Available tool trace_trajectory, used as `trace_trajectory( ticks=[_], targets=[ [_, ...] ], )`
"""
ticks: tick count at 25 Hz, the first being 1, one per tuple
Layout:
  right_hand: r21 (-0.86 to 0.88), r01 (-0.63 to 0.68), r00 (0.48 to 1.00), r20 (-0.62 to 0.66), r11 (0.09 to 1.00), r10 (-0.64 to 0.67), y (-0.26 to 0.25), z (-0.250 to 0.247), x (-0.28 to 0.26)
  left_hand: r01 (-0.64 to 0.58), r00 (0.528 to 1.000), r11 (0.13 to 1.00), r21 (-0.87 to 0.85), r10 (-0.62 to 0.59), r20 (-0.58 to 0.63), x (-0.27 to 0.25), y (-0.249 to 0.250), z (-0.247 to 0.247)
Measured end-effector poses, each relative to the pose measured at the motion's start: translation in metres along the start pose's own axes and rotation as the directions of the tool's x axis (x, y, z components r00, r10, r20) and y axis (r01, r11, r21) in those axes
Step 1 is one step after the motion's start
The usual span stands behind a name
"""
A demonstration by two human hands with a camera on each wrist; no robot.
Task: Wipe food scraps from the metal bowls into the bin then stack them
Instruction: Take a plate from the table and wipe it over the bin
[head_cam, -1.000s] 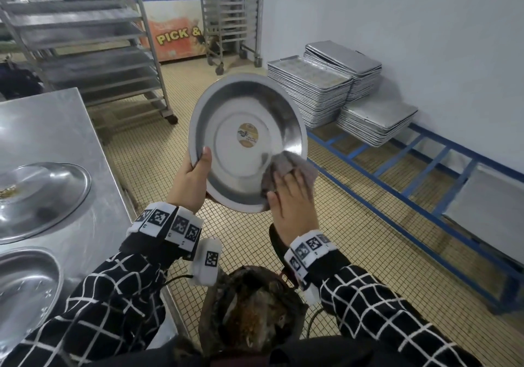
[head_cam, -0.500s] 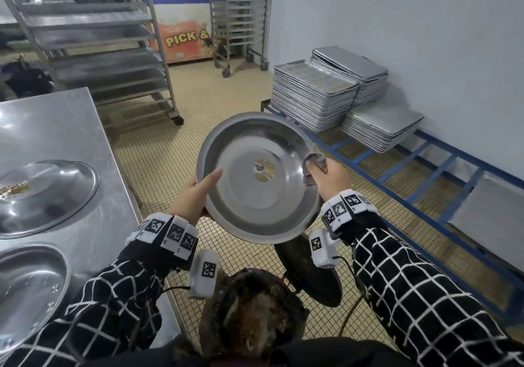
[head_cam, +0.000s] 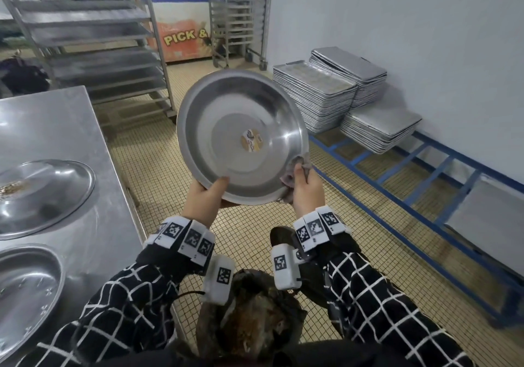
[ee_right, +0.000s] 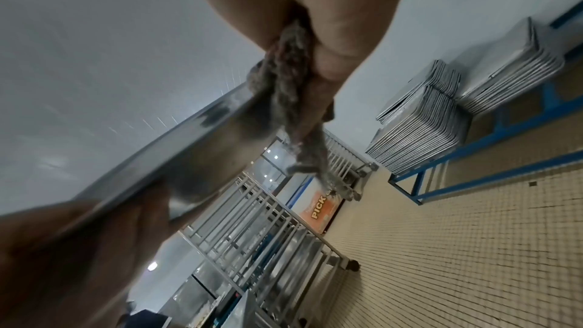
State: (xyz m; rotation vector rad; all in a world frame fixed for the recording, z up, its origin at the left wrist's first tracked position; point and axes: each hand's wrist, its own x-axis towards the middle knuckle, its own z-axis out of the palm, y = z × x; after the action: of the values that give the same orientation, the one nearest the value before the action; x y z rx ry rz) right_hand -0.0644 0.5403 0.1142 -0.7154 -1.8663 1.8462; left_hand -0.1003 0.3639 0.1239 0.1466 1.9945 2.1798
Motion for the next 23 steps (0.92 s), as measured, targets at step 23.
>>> trace_trajectory(
  ticks=[23],
  targets=[
    [-0.605,0.693,0.716,0.638,0.392,-0.282,0.054,0.019,-0.025,-0.107,0.994,0.981,0.163,0.100,0.048,0.030,0.008,-0.008]
  ],
)
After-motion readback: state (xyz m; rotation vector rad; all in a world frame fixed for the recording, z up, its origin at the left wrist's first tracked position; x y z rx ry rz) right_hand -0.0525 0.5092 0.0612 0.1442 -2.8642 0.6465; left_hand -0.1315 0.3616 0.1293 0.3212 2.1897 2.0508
